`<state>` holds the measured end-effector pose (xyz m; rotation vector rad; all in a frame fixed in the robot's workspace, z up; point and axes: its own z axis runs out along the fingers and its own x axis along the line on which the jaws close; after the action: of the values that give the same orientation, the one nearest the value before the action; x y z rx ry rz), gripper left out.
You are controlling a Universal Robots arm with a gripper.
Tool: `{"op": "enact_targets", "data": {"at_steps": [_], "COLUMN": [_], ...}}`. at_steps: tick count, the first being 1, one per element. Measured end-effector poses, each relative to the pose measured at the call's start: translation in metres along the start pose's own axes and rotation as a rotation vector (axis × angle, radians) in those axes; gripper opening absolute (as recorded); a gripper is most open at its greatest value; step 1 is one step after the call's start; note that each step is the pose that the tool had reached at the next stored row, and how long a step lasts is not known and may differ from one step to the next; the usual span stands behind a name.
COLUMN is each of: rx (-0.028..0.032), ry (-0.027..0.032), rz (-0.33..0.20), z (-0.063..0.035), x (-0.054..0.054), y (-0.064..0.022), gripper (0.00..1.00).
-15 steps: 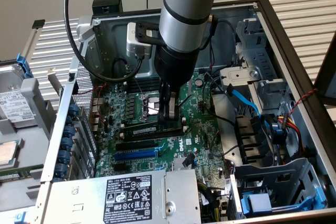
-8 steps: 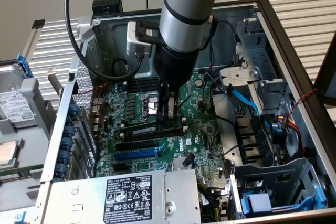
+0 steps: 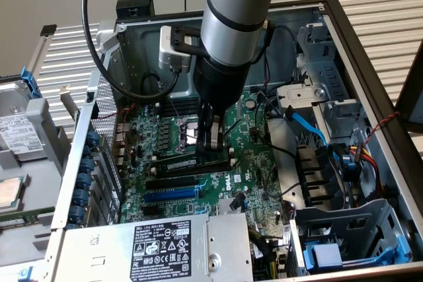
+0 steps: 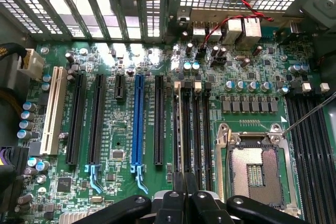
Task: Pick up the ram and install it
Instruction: 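Insert the ram into the slot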
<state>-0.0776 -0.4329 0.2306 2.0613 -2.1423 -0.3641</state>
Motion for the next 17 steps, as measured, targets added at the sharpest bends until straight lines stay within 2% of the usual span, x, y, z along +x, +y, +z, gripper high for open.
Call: {"op": "enact_targets", "data": {"at_steps": [13,15,17], "rx": [-0.0003,0.0000,0.0000], "ry": [-0.0001,0.0000,0.0000], "rz": [0.000,0.000,0.000], "z": [0.0000,0.0000,0.0000], "x": [0.0000,0.0000,0.0000], "y": [0.0001,0.0001,0.0000], "gripper": [0.13,0.26,0.26]}}
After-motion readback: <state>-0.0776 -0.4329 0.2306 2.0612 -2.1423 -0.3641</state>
